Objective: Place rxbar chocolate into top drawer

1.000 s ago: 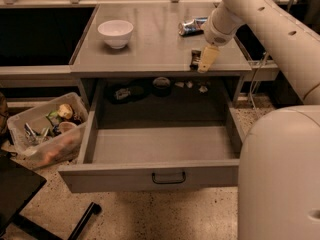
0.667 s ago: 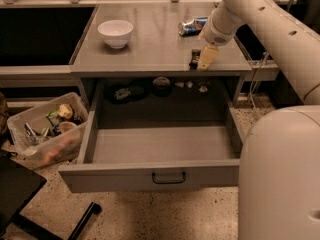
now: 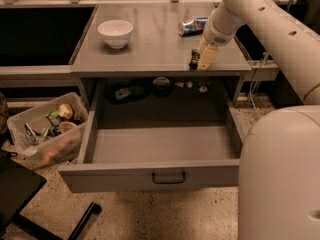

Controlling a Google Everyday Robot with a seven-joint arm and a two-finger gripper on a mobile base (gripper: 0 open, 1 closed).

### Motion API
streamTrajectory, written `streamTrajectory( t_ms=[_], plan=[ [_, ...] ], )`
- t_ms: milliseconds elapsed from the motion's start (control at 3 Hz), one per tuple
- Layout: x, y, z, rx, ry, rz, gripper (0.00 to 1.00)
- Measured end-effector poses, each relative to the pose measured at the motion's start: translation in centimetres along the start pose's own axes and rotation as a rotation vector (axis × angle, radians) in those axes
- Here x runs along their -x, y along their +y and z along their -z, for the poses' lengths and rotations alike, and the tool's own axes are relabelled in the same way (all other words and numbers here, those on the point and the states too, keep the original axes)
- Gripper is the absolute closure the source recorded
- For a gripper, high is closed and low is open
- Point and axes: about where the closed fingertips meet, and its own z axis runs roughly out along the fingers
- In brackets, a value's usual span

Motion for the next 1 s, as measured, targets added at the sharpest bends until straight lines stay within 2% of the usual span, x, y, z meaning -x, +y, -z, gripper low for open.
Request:
streamTrajectory(
  t_ms=[333, 667, 1000],
  plan=[
    [0.71, 3.32, 3.72, 0.003, -0.033, 0.001, 1.0],
    [0.72, 3.25, 3.7, 0.002, -0.034, 0.001, 1.0],
    [0.72, 3.26, 3.7, 0.002, -0.034, 0.001, 0.84]
  ],
)
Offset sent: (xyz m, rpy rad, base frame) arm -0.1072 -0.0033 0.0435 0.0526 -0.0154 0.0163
